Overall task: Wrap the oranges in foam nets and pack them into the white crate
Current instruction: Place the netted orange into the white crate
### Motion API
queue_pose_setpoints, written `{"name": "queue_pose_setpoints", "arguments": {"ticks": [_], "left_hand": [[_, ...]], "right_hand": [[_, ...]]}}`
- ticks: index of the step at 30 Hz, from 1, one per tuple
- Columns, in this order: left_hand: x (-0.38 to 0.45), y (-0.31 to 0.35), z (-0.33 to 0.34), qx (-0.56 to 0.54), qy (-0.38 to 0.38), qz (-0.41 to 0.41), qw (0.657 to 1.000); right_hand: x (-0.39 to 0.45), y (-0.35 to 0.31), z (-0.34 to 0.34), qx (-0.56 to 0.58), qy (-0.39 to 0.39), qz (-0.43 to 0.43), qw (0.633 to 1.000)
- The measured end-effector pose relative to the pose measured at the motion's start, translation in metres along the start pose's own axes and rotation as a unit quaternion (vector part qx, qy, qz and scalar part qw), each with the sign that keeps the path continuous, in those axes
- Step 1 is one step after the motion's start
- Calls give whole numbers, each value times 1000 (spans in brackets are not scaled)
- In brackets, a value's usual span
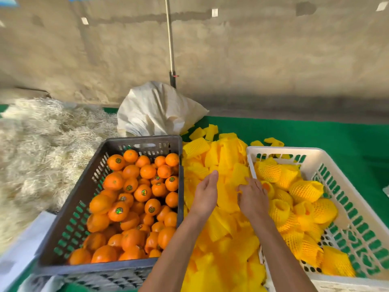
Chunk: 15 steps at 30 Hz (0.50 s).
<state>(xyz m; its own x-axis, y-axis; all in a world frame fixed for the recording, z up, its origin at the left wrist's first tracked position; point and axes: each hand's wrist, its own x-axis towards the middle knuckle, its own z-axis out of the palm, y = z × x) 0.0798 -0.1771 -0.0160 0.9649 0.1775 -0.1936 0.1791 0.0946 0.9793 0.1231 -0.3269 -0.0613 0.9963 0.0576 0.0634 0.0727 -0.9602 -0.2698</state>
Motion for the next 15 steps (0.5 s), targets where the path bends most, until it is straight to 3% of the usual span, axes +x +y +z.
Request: {"name": "queue_pose_setpoints", "arguments": {"ticks": [5,10,15], "left_hand": [[-4,-1,-15,-13,9,-1,1000],[-8,6,-28,-73,76,18,994],[-21,20,-83,-79,150,92,981]], "right_hand": [[-5,-13,5,-6,54,-9,998],[-23,-76,-26,217,186,-87,955],[-33,-152,-35,331,151,-143,921]]}}
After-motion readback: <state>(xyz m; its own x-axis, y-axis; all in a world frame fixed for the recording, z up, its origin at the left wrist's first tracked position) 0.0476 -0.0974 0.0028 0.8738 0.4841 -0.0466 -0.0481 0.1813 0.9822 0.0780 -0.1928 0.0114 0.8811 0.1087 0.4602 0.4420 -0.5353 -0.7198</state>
